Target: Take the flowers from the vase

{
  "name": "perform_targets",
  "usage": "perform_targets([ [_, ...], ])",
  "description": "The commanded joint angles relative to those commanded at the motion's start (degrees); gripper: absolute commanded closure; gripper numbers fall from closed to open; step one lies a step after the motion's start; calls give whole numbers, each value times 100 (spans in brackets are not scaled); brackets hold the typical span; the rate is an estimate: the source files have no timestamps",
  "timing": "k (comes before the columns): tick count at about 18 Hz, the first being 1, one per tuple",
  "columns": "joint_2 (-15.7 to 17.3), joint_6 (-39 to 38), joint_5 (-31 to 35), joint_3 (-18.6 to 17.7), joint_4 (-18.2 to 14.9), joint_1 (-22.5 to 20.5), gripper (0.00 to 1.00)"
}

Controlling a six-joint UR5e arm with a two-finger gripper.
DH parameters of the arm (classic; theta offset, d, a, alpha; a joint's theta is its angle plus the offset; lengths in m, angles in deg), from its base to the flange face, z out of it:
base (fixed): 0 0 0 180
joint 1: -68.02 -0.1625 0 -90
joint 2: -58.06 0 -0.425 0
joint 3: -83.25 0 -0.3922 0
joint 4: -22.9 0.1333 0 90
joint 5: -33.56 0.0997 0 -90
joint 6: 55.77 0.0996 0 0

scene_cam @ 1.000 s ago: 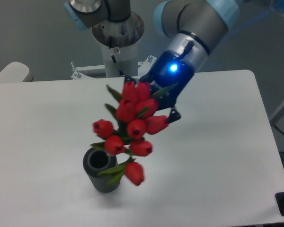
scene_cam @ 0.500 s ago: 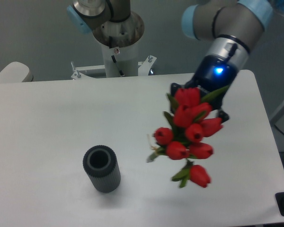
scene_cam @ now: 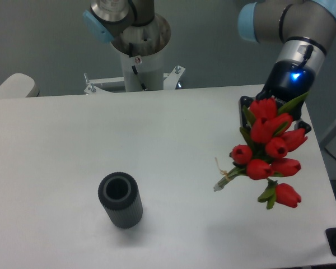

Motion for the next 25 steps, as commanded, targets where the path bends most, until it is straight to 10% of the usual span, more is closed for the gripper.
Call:
perform_targets([
  [25, 35, 695, 123, -238, 9, 9, 69],
])
